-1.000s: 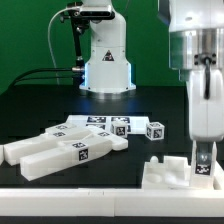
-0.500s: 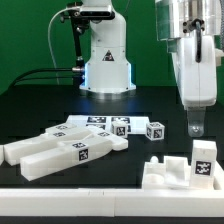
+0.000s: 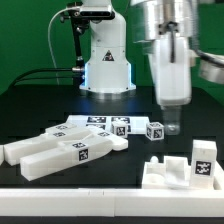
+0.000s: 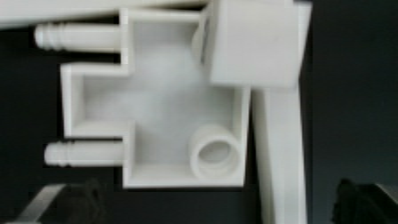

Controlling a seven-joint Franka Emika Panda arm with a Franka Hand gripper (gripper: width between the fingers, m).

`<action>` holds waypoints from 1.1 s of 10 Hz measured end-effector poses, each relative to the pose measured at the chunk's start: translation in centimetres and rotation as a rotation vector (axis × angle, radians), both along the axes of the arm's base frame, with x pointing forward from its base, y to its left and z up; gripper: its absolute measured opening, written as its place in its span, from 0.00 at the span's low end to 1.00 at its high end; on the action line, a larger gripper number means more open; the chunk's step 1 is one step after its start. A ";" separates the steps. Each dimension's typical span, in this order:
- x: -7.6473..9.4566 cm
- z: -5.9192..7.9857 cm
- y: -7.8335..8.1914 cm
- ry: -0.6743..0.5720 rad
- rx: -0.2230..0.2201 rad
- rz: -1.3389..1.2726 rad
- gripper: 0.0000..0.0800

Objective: Assemble chair

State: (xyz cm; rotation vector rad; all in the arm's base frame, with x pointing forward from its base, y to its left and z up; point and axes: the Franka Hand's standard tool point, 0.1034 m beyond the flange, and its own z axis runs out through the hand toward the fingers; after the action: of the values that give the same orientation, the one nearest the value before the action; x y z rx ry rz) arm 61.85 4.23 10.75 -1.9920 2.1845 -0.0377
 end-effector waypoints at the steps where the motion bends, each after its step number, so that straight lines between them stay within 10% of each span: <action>1: -1.0 0.0 -1.3 0.005 -0.004 0.056 0.81; 6: -1.4 -0.3 -1.5 -0.023 -0.051 0.341 0.81; 9: -6.0 -2.2 -8.1 0.003 -0.083 0.606 0.81; 11: -6.4 -2.6 -7.5 0.008 -0.122 0.716 0.81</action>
Offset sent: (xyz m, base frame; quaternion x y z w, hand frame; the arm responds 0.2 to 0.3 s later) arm 0.0000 0.0000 0.0000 0.0000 0.0000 -0.1296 0.9916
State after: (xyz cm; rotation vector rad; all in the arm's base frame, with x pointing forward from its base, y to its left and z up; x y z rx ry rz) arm 55.43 -3.31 8.13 -2.7150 1.3789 -0.0632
